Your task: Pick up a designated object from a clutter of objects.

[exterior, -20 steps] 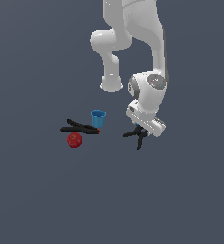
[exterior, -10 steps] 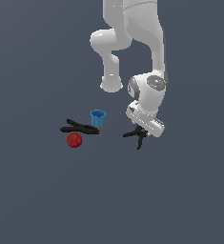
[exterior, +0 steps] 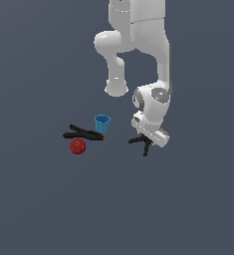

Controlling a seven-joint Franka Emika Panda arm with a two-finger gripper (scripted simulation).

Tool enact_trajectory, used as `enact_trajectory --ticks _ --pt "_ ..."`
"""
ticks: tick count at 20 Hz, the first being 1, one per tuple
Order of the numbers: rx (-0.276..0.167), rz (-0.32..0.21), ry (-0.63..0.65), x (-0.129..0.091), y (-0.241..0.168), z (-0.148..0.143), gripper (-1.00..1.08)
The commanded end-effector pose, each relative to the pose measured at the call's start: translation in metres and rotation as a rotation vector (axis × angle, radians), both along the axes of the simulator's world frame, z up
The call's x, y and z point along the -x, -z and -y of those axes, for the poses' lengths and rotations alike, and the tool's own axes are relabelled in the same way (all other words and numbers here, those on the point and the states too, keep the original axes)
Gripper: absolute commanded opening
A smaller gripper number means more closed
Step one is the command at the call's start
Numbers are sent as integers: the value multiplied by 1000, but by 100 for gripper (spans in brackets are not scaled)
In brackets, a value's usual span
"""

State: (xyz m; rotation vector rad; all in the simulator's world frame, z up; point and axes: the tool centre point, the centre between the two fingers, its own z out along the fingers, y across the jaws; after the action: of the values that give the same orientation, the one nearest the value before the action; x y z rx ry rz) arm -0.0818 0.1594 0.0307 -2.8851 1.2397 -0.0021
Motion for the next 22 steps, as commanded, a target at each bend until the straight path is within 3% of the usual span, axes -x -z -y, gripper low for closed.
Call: enact_trajectory --ticks 1,5,6,22 --pt "1 -2 1 1 8 1 100" --pt "1 -2 2 1 12 1 100" --pt "1 -2 2 1 12 1 -100" --pt "-2 7 -2 -1 2 4 -100"
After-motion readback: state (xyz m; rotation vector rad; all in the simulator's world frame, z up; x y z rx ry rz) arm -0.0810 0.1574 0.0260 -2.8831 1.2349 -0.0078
